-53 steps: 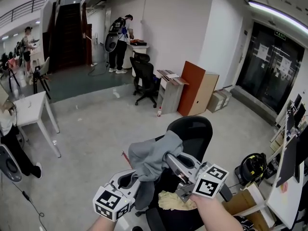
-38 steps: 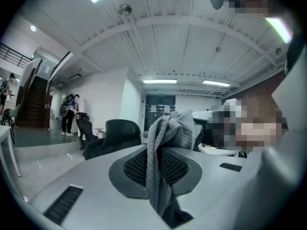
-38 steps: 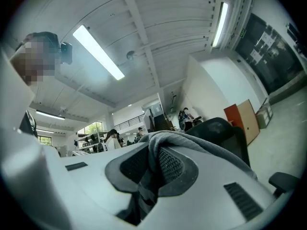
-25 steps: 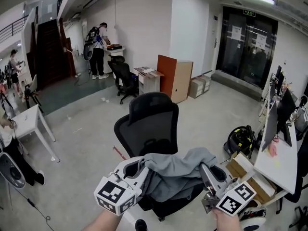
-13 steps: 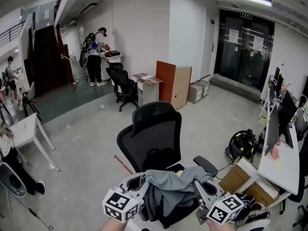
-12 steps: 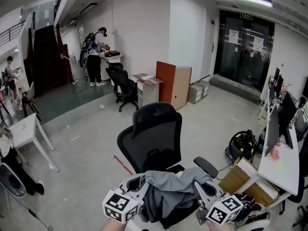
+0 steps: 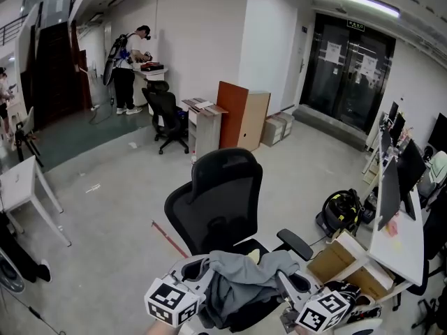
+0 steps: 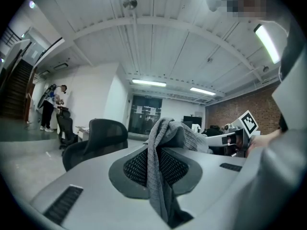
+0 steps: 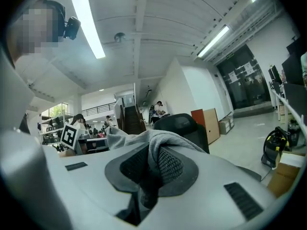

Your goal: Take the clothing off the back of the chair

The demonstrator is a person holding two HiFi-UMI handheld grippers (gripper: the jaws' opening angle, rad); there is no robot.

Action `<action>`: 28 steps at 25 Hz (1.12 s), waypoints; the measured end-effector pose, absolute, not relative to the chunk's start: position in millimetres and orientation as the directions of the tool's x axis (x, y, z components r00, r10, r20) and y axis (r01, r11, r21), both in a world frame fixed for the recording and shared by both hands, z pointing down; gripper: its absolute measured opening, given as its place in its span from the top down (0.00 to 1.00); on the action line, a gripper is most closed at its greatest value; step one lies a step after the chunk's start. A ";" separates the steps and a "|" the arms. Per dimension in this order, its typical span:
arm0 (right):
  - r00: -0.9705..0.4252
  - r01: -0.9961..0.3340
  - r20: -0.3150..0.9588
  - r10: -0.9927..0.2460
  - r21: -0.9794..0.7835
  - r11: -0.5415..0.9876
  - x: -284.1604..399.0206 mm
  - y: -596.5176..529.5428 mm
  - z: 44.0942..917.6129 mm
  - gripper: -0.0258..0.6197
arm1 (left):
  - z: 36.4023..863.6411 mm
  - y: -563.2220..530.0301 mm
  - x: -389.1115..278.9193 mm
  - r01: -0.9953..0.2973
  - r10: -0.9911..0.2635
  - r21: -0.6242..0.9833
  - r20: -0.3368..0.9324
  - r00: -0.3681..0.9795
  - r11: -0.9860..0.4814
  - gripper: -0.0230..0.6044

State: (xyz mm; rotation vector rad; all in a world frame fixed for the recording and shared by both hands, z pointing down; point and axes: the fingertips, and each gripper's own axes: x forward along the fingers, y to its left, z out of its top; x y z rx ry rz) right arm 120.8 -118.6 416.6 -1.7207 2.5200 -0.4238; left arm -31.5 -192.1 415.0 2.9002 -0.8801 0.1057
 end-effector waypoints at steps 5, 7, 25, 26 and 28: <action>-0.349 -0.918 -0.007 -0.937 -0.197 0.343 143.8 -116.5 361.0 0.88 | 333.8 -180.4 -2.5 -0.504 -0.504 -0.022 -0.013 0.864 -0.864 0.90; -0.348 -0.919 -0.041 -0.937 -0.180 0.350 159.6 -109.6 345.6 0.88 | 307.1 -170.2 15.7 -0.499 -0.497 -0.048 -0.048 0.867 -0.865 0.90; -0.253 -0.946 -0.049 -0.966 -0.195 0.258 379.5 74.7 359.2 0.88 | 315.4 19.3 257.4 -0.405 -0.405 -0.073 -0.015 0.914 -0.911 0.90; -0.243 -0.948 -0.049 -0.969 -0.199 0.248 387.1 82.8 359.8 0.88 | 317.0 26.6 265.0 -0.394 -0.394 -0.074 -0.007 0.919 -0.916 0.90; -0.222 -0.952 -0.049 -0.974 -0.206 0.227 399.0 95.8 360.8 0.88 | 322.4 36.3 275.9 -0.381 -0.383 -0.084 0.013 0.924 -0.921 0.90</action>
